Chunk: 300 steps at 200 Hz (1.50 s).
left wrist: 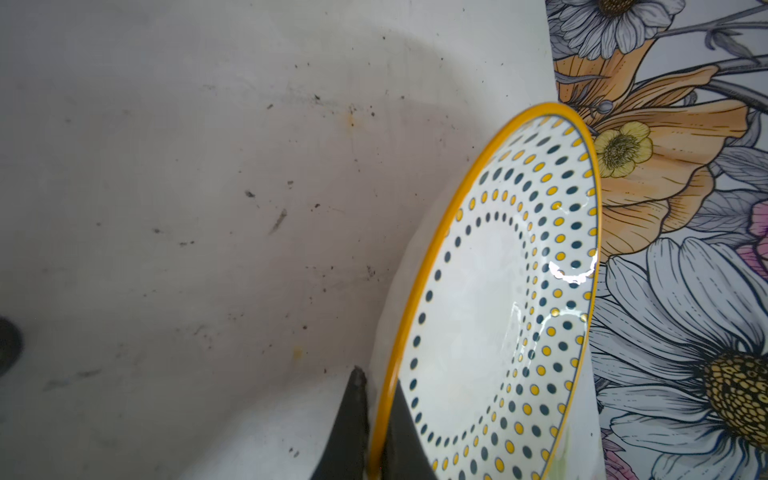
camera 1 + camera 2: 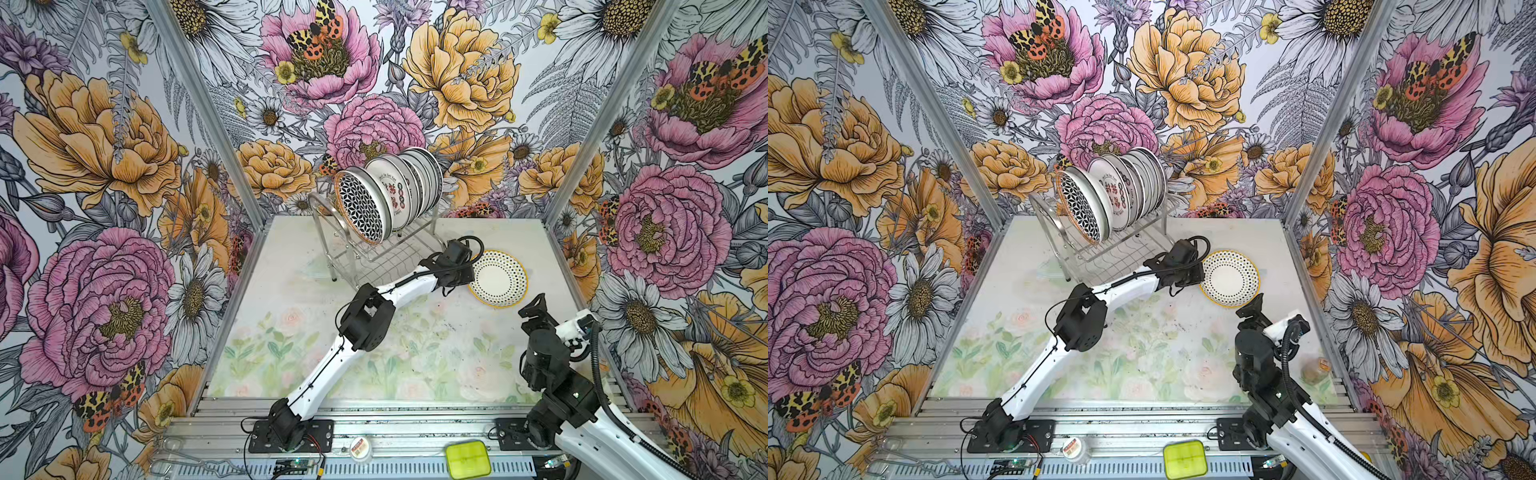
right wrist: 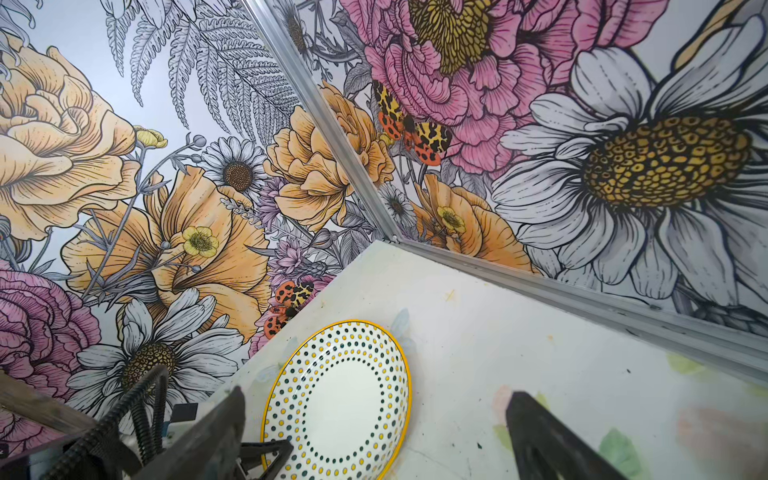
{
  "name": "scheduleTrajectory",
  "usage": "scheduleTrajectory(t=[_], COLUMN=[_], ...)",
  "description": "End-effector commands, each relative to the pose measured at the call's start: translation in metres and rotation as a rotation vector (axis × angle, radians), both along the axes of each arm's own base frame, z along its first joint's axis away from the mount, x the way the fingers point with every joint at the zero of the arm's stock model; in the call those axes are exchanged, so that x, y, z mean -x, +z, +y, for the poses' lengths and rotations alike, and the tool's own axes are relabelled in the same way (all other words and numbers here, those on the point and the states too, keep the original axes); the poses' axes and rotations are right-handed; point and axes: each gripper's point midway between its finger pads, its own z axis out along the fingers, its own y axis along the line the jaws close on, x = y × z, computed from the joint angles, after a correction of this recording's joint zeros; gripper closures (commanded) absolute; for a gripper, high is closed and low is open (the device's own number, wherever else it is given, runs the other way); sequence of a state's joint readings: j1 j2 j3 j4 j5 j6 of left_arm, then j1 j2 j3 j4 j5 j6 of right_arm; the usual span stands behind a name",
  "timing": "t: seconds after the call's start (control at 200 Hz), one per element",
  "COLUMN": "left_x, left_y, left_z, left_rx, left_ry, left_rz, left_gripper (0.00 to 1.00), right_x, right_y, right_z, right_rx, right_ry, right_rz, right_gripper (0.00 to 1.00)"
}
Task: Unload the plates from the dish rack
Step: 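Set the plate down on the table with the left gripper and release, then move the right gripper back to the rack's plates while the left gripper withdraws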
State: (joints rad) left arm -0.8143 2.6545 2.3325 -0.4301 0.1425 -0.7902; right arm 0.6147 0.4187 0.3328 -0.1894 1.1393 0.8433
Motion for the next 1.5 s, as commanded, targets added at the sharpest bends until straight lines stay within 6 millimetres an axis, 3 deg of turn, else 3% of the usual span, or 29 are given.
scheduleTrajectory(t=[0.0,0.29,0.776,0.906,1.061,1.241,1.386,1.496], left_x=[-0.018,-0.017,-0.013,-0.003,0.022,0.065,0.107,0.13], left_y=[0.051,0.044,0.036,0.039,0.047,0.07,0.095,0.116], left_z=[-0.013,-0.014,-0.003,0.004,0.018,0.049,0.078,0.113], left_rx=[0.138,0.127,0.062,0.021,-0.053,-0.179,-0.285,-0.354], left_ry=[0.036,0.033,0.064,0.049,0.009,-0.003,-0.024,0.032], left_rz=[-0.059,-0.047,-0.047,-0.056,-0.082,-0.164,-0.253,-0.322], left_gripper=[1.0,0.96,0.53,0.47,0.43,0.38,0.33,0.31], right_x=[0.0,-0.002,-0.005,-0.007,-0.018,-0.054,-0.078,-0.085], right_y=[0.013,0.019,0.029,0.037,0.062,0.097,0.138,0.165], right_z=[0.0,0.001,0.007,0.008,0.015,0.052,0.094,0.135], right_rx=[-0.021,-0.012,0.003,0.043,0.181,0.441,0.573,0.629], right_ry=[0.005,0.009,0.06,0.062,0.076,0.223,0.417,0.634], right_rz=[-0.029,-0.025,-0.023,-0.001,0.073,0.216,0.211,0.157], right_gripper=[0.01,0.01,0.01,0.01,0.01,0.01,0.01,0.01])
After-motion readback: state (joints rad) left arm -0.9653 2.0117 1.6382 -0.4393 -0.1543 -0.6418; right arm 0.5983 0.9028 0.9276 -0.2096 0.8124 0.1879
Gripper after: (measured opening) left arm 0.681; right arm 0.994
